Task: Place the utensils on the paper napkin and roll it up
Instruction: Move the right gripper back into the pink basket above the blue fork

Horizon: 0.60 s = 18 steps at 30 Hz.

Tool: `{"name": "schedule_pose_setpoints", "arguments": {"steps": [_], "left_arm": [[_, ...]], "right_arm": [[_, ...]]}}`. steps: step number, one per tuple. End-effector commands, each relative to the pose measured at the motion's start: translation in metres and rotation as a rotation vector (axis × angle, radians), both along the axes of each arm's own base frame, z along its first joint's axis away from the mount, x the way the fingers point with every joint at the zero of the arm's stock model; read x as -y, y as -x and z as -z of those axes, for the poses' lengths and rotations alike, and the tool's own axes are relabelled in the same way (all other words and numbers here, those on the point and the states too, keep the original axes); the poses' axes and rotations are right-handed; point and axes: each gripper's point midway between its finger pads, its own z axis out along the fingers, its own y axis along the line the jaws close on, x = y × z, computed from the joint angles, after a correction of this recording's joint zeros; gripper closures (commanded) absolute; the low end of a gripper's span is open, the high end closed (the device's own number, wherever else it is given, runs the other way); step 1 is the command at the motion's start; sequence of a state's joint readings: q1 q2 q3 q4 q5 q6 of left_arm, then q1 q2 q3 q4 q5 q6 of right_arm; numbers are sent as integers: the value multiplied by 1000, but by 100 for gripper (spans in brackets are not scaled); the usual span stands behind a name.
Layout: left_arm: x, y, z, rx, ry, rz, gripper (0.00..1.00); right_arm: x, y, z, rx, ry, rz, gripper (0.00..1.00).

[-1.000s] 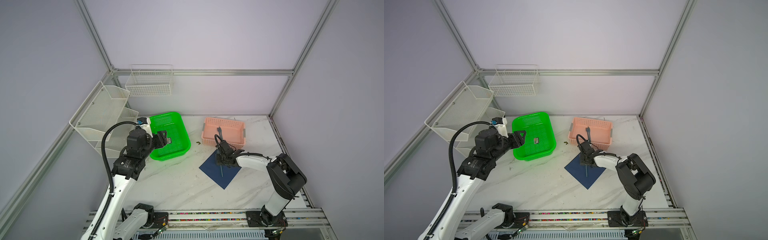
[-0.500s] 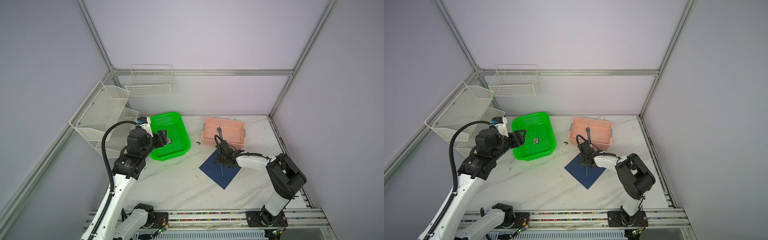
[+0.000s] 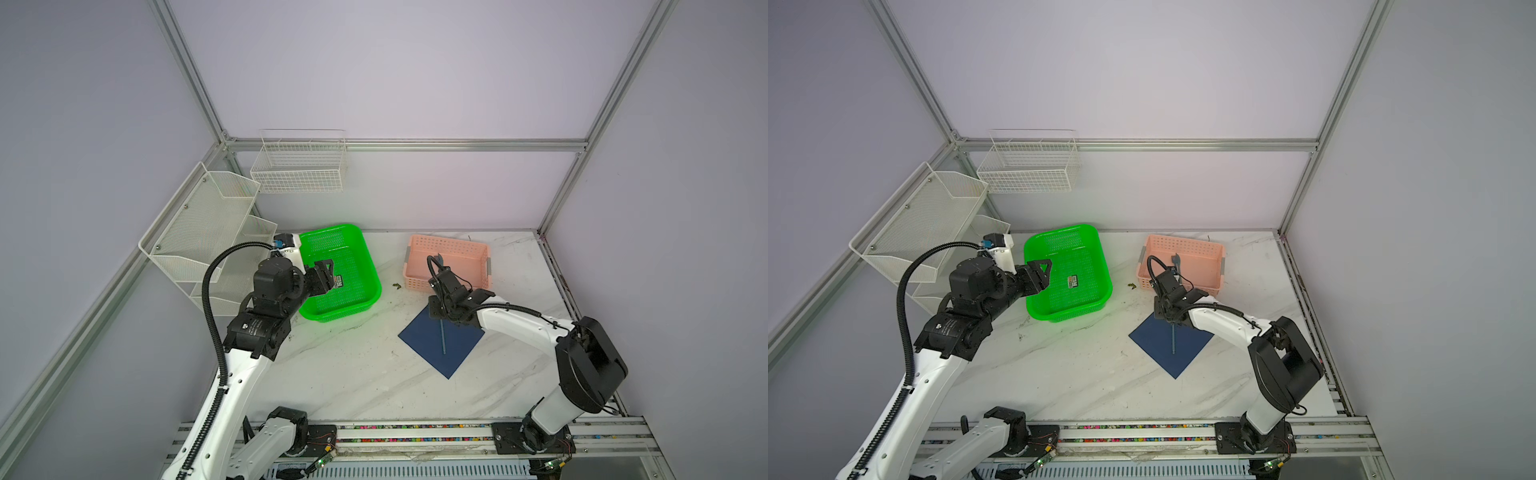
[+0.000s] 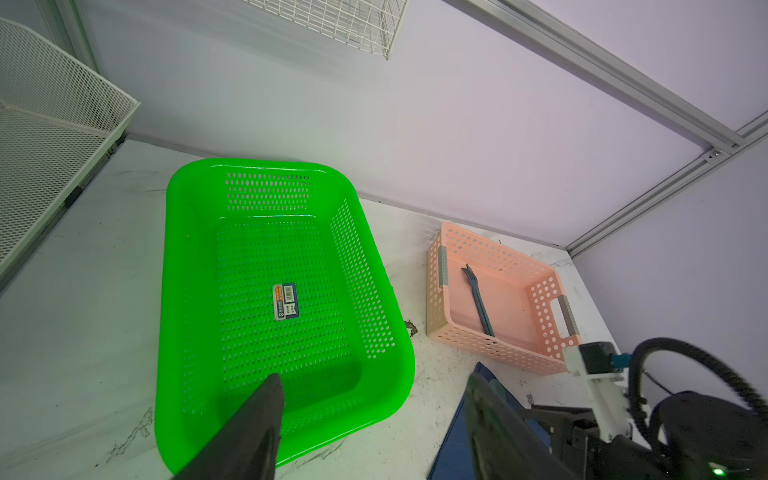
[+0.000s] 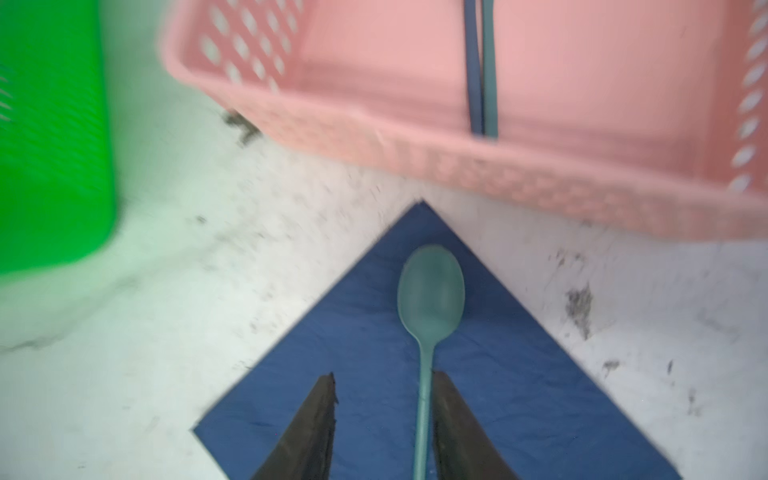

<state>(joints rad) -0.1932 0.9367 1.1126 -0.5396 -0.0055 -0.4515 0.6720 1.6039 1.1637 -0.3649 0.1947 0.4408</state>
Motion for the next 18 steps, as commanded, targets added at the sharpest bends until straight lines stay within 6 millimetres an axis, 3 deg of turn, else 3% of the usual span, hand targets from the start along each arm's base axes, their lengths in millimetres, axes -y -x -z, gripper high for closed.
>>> {"name": "schedule_pose_setpoints", "arguments": {"steps": [1,4,8,11,14,18], "left_arm": [[4,3,-15,61,-10,27,32],[7,4,-8,50,-11,46,32],[7,11,2,37,-8,51,32],[5,16,10,28,-8,46,32],[2,20,19,14,-11,32,31],[1,20,26,-1,-19,28,31]], "right_arm": [[23,-39,-35,63,20,55,57],[33,-86,-39,67,9,77,53],[30,-136,-3,-7,45,74,49],[41,-164,26,-45,86,115,49],[45,-180,57,-102,70,113,53],[47,-189,78,-128,107,118,62]]}}
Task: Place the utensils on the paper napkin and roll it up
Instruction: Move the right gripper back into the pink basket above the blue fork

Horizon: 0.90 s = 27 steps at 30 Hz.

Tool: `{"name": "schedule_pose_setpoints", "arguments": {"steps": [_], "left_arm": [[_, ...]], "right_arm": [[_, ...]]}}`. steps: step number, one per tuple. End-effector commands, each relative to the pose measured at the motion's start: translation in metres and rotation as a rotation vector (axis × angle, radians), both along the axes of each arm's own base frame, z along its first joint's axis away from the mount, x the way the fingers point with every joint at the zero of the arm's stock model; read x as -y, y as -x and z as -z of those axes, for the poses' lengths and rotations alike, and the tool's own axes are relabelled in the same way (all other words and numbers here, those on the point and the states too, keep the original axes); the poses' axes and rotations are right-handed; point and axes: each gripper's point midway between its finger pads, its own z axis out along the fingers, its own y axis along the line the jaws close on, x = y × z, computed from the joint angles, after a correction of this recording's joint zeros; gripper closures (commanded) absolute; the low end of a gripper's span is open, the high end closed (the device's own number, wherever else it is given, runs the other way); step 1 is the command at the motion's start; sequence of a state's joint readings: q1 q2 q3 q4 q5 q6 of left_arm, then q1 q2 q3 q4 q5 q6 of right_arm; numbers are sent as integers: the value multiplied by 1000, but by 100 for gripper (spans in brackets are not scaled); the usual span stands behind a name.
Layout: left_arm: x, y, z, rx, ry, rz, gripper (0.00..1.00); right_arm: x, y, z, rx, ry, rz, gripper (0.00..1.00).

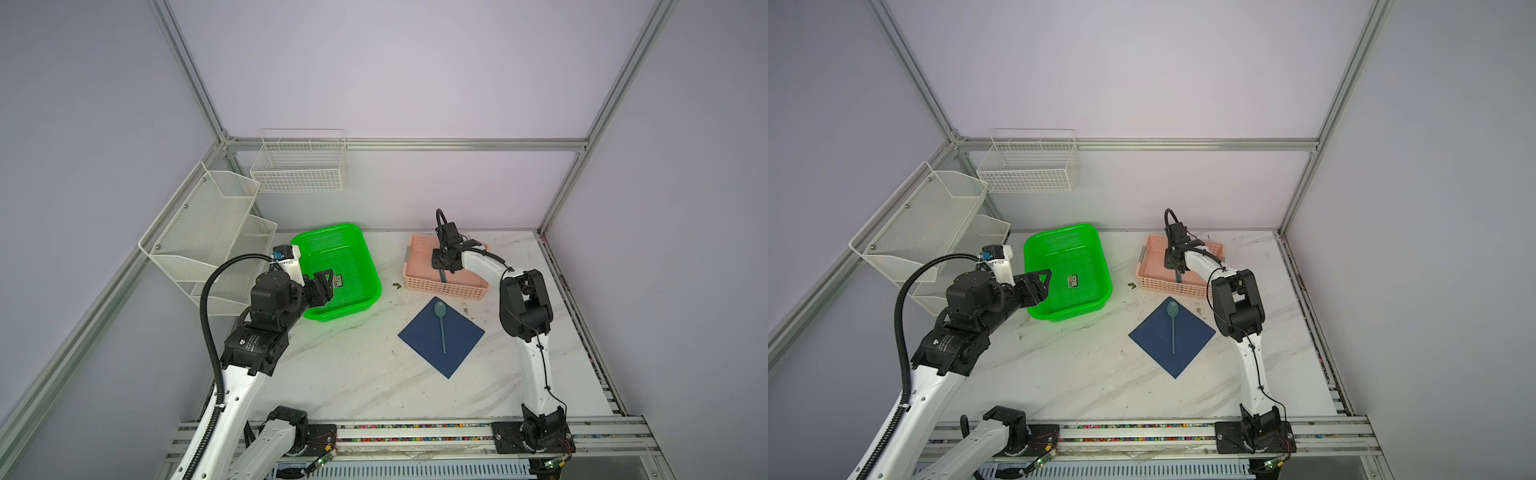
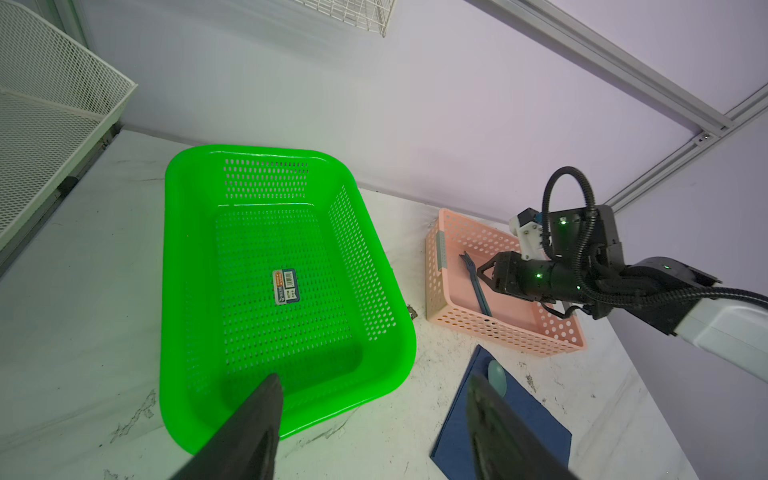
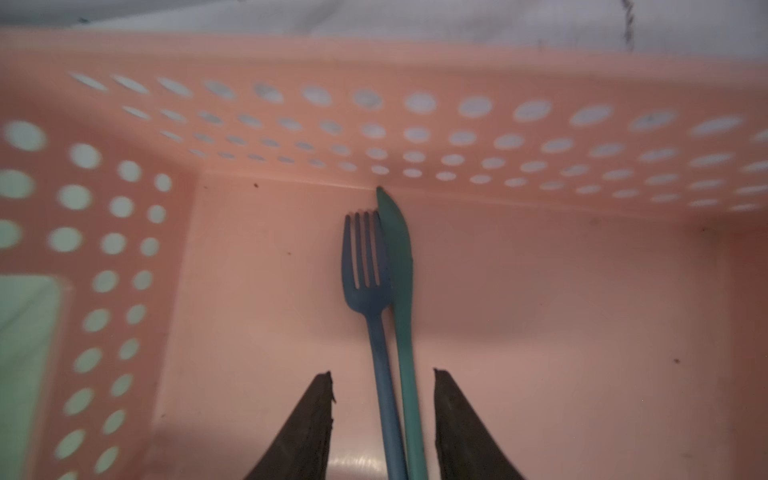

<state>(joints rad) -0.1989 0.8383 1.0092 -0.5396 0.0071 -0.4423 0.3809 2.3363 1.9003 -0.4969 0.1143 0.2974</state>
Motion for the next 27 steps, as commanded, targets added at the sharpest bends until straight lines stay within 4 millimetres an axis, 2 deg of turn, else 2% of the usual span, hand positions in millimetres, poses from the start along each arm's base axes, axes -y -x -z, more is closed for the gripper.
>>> {"name": "schedule_pose_setpoints", "arguments": {"steps": [1,9,17,22,27], "left_arm": [[1,-1,9,-1,-17,6,31],[2,-6,15,-17,-26,11,31],[2,-8,15,-19,-32,7,31],[2,-10,16,-23,-30,9,31],[2,-11,16,-23,-32,7,31]], "right_arm": [[2,-3,-13,1,22,-13,65],[11,-11,-5,-5,59,-2,69],[25,-18,-6,3,75,27,74],[26,-17,-4,-3,76,23,75],[21,-11,10,-44,62,-6,74]]}}
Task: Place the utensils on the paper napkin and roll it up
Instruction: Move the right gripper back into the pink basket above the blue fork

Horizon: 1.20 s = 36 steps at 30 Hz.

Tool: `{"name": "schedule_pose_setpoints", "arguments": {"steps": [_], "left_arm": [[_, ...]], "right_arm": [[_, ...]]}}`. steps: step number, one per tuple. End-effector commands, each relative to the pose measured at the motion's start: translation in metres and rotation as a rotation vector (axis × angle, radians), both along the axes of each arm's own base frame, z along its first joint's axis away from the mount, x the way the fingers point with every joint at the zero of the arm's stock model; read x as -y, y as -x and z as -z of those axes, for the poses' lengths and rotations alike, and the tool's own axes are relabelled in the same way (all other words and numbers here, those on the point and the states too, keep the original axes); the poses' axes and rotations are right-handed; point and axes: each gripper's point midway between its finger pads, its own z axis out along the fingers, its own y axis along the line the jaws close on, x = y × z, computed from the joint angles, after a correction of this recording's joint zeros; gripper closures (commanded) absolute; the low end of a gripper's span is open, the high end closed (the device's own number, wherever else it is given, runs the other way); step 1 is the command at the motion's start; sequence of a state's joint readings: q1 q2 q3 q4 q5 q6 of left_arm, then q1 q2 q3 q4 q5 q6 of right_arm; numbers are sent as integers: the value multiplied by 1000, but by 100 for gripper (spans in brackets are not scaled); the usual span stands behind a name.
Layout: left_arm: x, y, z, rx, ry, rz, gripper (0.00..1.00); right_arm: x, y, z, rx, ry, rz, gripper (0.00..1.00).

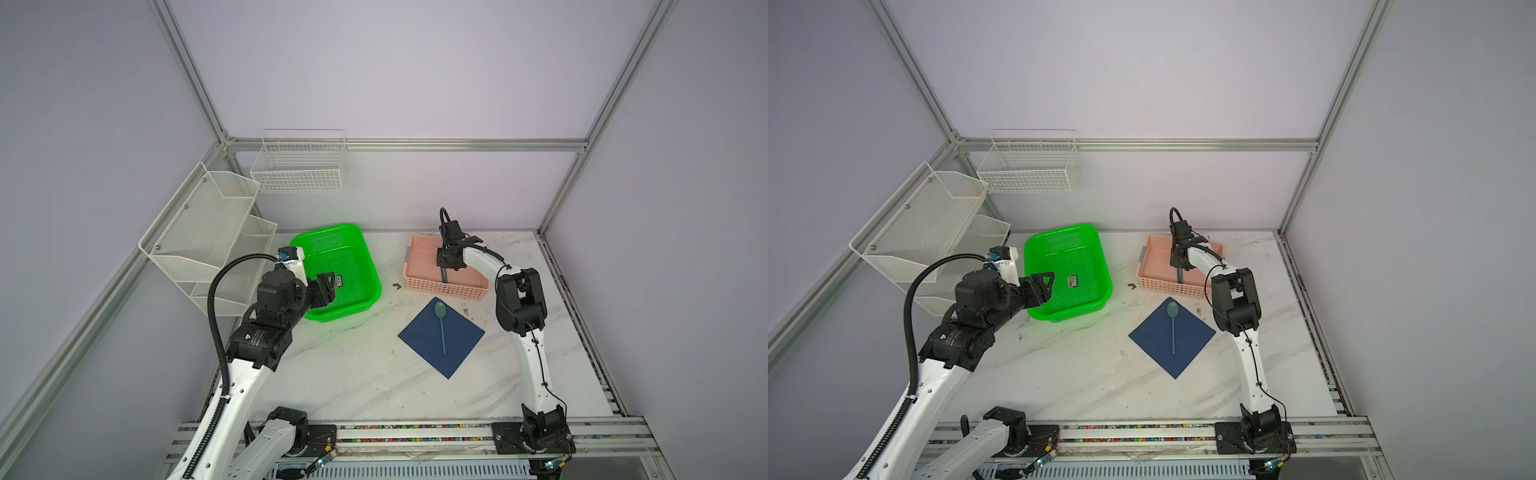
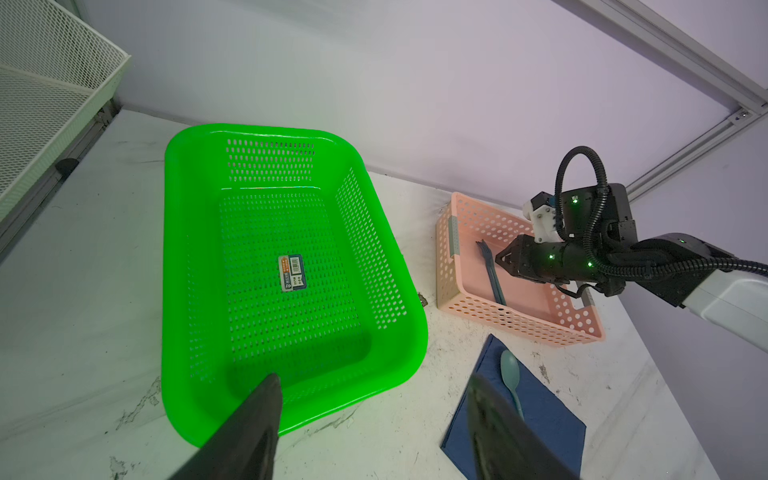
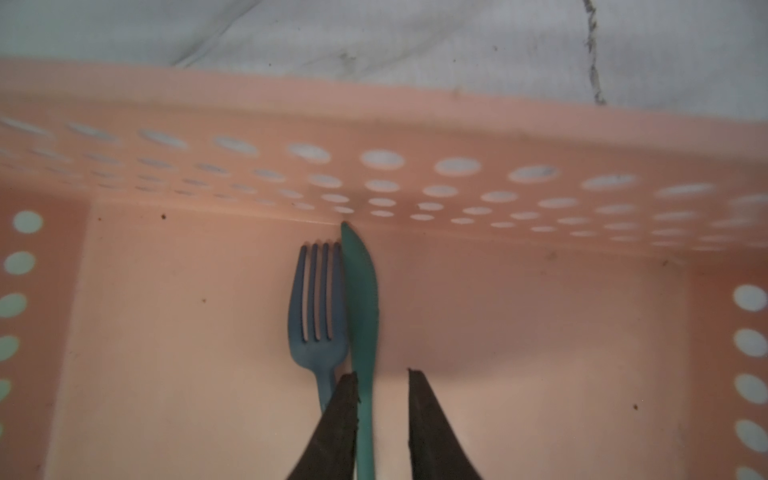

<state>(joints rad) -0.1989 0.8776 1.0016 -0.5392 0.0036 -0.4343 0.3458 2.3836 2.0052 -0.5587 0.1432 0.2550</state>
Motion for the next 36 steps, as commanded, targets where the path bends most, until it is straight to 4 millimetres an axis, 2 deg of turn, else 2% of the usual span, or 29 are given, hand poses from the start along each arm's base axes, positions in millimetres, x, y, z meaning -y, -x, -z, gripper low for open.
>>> {"name": "schedule_pose_setpoints", "arguments": {"steps": [1,12,13,15,20,22,24,28,30,33,36], "left_arm": [[1,-3,1,20,-14,6,31],[-1,-3,3,20,-21,-2,31],[-1,-3,2,22,-23,-4,31],[-2,-3,2,24,-25,-9,31],[-5,-2,0,30,-37,-18,31],[-5,-2,0,31,-40,-20,31],[-6,-2,-1,33,-41,-22,31],[-6,-2,-1,34,-45,-22,31],[-7,-2,-1,32,-47,-26,31],[-6,-3,0,29,-43,-25,31],[-4,-5,0,30,-34,-20,31]], "right_arm": [[0,8,18,-58,11,-29,74],[3,22,41,-113,24,-26,73],[4,22,43,-116,26,-23,74],[3,24,45,-123,26,-26,83],[2,22,42,-127,23,-30,92],[1,19,30,-110,23,-34,96],[-2,13,6,-66,14,-34,96],[-5,7,-69,73,-10,-26,96],[-5,10,-96,128,-31,-25,96],[-1,16,-110,146,-33,-21,96],[0,19,-97,120,-19,-24,93]]}}
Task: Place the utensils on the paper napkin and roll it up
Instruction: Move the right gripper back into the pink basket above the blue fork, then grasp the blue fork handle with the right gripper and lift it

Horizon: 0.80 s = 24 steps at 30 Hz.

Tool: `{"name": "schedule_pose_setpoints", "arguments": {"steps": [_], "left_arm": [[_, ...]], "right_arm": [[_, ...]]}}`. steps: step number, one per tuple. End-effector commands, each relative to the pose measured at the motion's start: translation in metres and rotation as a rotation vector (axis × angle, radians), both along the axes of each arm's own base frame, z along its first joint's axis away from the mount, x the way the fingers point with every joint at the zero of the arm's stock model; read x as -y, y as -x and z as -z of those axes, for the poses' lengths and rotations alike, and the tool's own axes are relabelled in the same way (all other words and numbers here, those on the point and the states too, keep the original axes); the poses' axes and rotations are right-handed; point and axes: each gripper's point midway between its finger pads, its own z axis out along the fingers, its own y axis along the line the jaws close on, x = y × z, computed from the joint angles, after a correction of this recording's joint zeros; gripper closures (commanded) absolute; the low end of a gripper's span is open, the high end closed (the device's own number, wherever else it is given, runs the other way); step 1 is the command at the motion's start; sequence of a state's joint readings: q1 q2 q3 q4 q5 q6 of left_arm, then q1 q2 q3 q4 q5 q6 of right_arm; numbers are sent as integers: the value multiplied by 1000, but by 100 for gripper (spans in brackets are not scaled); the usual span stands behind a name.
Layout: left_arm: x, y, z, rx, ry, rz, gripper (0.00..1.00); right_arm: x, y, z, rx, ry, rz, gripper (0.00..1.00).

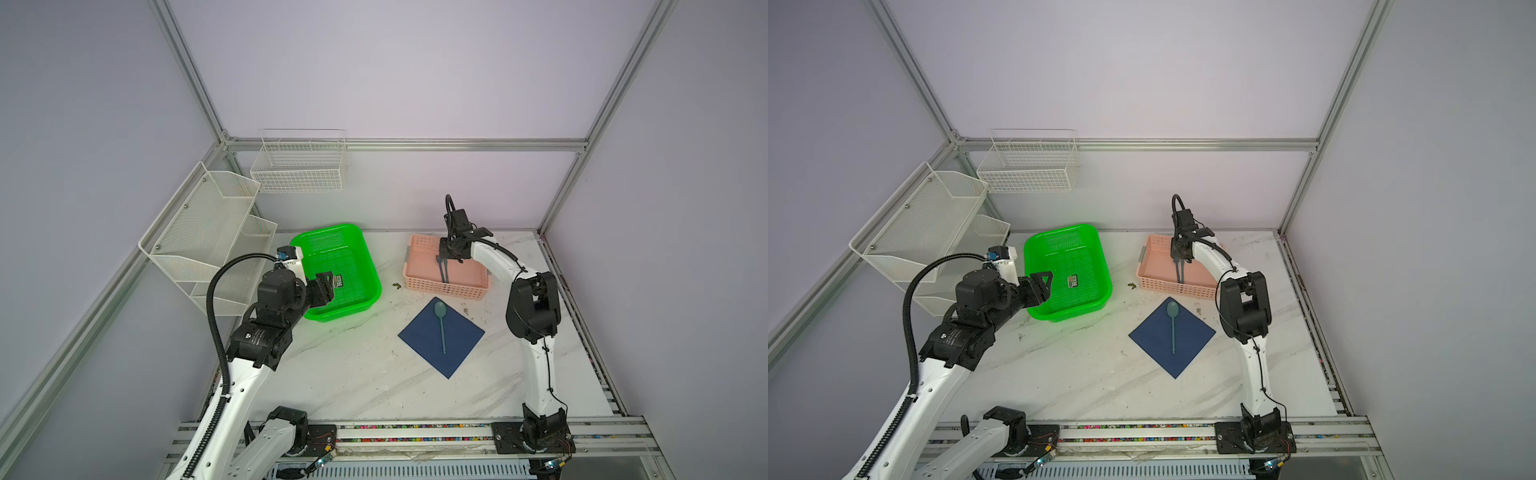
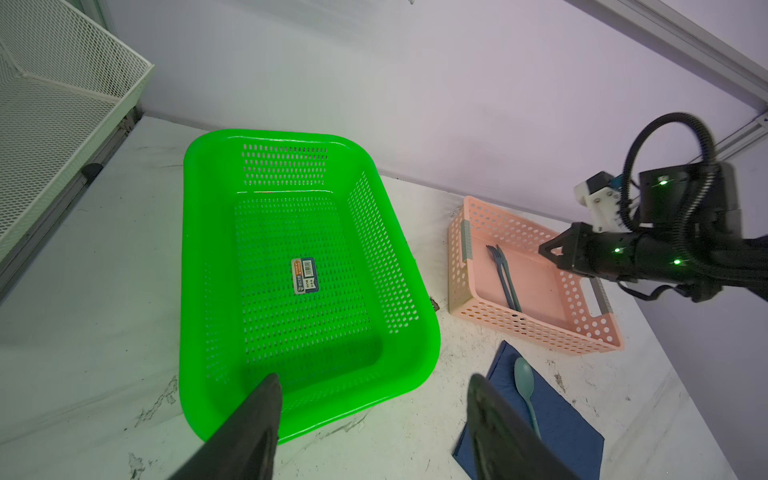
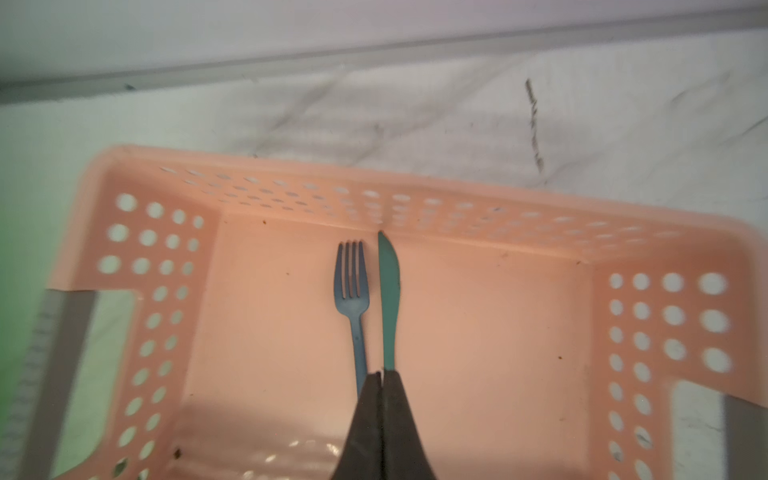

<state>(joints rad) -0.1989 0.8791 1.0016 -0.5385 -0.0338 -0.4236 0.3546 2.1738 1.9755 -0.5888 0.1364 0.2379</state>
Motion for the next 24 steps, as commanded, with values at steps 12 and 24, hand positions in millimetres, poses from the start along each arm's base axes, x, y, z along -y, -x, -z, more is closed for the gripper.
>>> {"name": "schedule_pose_setpoints", "arguments": {"steps": [12,24], "left_arm": [[1,-2,4,14,-17,7,30],[0,-6,4,12,-28,3,30]], "right_arm": [[-10,10,64,-115,11,-54,71],[-26,4,103,-165,-17,-111,64]]}}
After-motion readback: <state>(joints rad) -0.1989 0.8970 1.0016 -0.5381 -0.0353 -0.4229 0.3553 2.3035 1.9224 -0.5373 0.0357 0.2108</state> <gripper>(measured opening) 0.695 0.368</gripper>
